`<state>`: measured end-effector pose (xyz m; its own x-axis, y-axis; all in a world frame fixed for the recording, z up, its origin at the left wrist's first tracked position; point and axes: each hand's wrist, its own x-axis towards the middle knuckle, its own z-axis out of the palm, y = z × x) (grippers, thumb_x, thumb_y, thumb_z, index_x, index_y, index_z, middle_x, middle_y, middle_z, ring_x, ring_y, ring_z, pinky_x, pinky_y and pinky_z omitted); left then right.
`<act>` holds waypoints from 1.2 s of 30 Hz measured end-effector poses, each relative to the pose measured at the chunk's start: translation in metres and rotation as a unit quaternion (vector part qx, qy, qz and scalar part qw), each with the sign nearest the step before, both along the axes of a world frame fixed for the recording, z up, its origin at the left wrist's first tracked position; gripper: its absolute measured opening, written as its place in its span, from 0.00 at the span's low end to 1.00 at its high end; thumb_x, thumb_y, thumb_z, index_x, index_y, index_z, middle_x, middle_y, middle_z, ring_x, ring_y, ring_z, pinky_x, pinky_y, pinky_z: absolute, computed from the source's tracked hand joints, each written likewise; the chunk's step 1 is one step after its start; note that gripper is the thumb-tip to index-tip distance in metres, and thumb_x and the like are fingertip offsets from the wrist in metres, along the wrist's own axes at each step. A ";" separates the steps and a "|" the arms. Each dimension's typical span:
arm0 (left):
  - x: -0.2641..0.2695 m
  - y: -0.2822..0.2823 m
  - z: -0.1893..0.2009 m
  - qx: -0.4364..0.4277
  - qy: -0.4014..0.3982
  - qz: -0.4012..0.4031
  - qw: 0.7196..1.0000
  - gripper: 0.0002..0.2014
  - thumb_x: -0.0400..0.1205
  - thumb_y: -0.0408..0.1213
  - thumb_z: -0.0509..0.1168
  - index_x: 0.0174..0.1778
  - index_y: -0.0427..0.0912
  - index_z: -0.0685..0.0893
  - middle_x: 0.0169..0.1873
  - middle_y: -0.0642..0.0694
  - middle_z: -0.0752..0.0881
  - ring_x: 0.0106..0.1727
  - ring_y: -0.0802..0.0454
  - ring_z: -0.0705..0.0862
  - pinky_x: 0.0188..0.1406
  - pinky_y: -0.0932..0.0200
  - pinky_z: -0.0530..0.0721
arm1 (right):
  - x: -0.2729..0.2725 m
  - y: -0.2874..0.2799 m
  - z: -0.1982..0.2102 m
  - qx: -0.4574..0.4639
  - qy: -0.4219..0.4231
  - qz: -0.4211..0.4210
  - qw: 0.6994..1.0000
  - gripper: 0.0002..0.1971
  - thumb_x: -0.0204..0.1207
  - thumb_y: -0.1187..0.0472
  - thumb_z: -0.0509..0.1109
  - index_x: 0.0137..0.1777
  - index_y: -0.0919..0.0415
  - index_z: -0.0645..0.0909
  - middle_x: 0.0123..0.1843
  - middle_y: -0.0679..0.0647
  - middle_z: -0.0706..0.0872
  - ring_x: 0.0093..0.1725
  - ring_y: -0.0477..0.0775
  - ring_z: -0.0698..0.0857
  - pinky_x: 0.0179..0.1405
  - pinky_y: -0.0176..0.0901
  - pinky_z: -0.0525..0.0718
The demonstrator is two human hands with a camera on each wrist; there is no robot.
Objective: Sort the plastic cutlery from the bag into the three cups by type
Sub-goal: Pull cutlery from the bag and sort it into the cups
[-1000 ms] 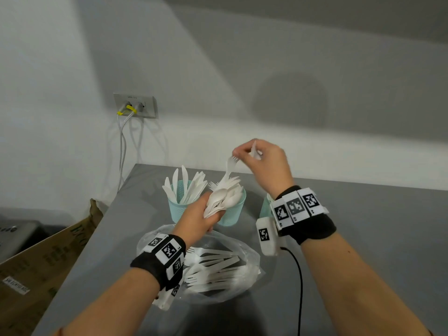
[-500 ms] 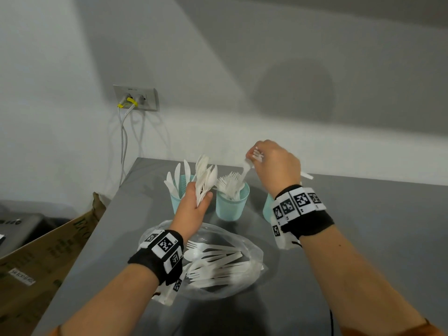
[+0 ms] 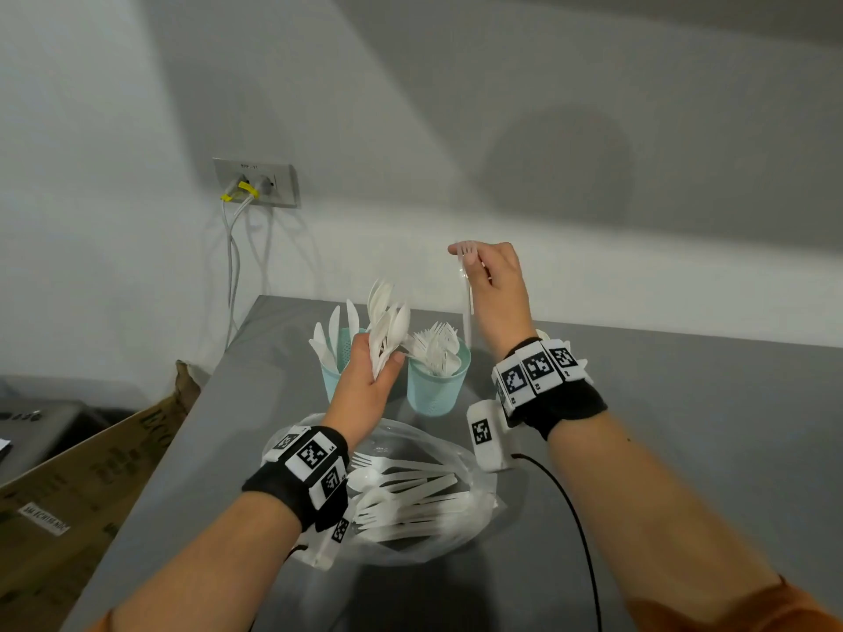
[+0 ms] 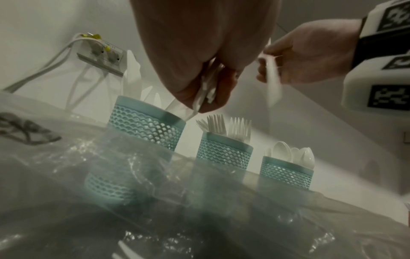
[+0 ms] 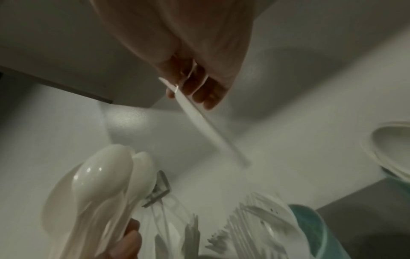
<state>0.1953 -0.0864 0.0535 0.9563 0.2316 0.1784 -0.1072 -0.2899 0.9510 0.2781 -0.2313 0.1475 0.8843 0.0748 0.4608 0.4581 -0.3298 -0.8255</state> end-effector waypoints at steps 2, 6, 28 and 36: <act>0.000 0.000 0.001 -0.006 -0.004 -0.003 1.000 0.14 0.85 0.44 0.60 0.65 0.50 0.67 0.51 0.50 0.80 0.48 0.58 0.78 0.45 0.71 0.74 | 0.003 -0.003 -0.010 0.013 -0.003 -0.005 1.000 0.12 0.85 0.58 0.59 0.57 0.52 0.85 0.50 0.41 0.77 0.52 0.47 0.80 0.55 0.33 0.78; -0.002 -0.001 -0.001 -0.014 -0.008 -0.001 1.000 0.13 0.85 0.44 0.60 0.63 0.55 0.66 0.47 0.55 0.80 0.44 0.59 0.78 0.43 0.64 0.76 | 0.007 -0.011 -0.043 -0.003 0.081 -0.018 0.997 0.13 0.85 0.62 0.59 0.59 0.54 0.85 0.48 0.48 0.77 0.36 0.48 0.83 0.44 0.34 0.85; 0.007 -0.072 0.024 0.027 -0.017 -0.152 0.988 0.22 0.78 0.27 0.68 0.67 0.47 0.76 0.50 0.57 0.84 0.51 0.62 0.84 0.48 0.78 0.79 | -0.051 -0.038 -0.046 0.059 0.204 0.167 0.963 0.20 0.70 0.59 0.79 0.62 0.59 0.84 0.55 0.53 0.90 0.55 0.44 0.88 0.51 0.32 0.83; 0.043 -0.121 0.026 0.310 0.029 -0.215 0.926 0.22 0.73 0.49 0.73 0.60 0.46 0.79 0.51 0.47 0.84 0.51 0.48 0.84 0.53 0.50 0.83 | -0.026 -0.102 -0.048 0.084 0.213 -0.065 0.971 0.13 0.74 0.55 0.74 0.40 0.67 0.84 0.29 0.53 0.85 0.24 0.39 0.83 0.26 0.32 0.78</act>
